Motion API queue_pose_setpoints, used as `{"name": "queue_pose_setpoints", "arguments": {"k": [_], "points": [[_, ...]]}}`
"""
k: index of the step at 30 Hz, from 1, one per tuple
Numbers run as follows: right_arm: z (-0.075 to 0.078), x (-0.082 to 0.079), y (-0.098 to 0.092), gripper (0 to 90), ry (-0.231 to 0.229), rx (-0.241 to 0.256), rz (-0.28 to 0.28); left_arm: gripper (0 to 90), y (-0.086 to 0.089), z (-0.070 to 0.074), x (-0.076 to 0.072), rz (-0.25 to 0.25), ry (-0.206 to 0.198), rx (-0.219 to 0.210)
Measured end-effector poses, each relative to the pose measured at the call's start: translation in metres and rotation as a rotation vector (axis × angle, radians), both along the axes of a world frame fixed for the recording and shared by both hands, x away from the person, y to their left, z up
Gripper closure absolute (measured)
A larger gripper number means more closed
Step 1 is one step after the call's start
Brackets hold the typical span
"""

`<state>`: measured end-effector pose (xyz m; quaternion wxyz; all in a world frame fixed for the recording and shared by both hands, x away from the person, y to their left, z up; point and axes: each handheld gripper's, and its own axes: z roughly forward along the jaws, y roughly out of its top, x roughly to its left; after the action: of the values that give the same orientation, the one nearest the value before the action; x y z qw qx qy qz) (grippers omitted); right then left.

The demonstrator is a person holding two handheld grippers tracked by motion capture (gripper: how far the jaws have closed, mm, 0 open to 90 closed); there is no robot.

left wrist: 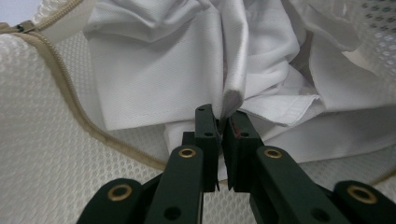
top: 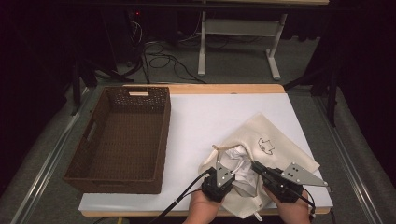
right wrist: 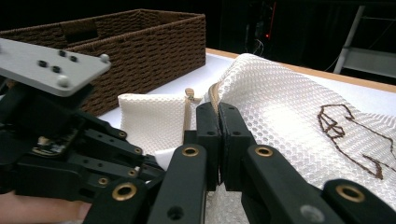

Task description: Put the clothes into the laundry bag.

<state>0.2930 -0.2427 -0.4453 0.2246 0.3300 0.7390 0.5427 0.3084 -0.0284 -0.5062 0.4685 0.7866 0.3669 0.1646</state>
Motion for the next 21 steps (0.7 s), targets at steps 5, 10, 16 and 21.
{"name": "queue_pose_setpoints", "arguments": {"k": [5, 10, 16, 21], "points": [[0.001, -0.001, -0.001, 89.9, -0.004, 0.003, -0.002, 84.9, -0.010, -0.002, 0.012, 0.007, 0.011, 0.005], [0.003, -0.002, -0.003, 89.9, -0.011, 0.008, -0.005, 84.8, -0.023, 0.001, 0.023, 0.016, 0.005, 0.012], [0.006, -0.002, -0.007, 89.9, -0.019, 0.015, -0.011, 84.2, -0.042, -0.003, 0.036, 0.024, -0.021, -0.002], [0.003, 0.000, -0.013, 89.8, -0.005, 0.025, -0.022, 67.0, -0.034, -0.004, 0.027, 0.009, -0.059, -0.023]]}}
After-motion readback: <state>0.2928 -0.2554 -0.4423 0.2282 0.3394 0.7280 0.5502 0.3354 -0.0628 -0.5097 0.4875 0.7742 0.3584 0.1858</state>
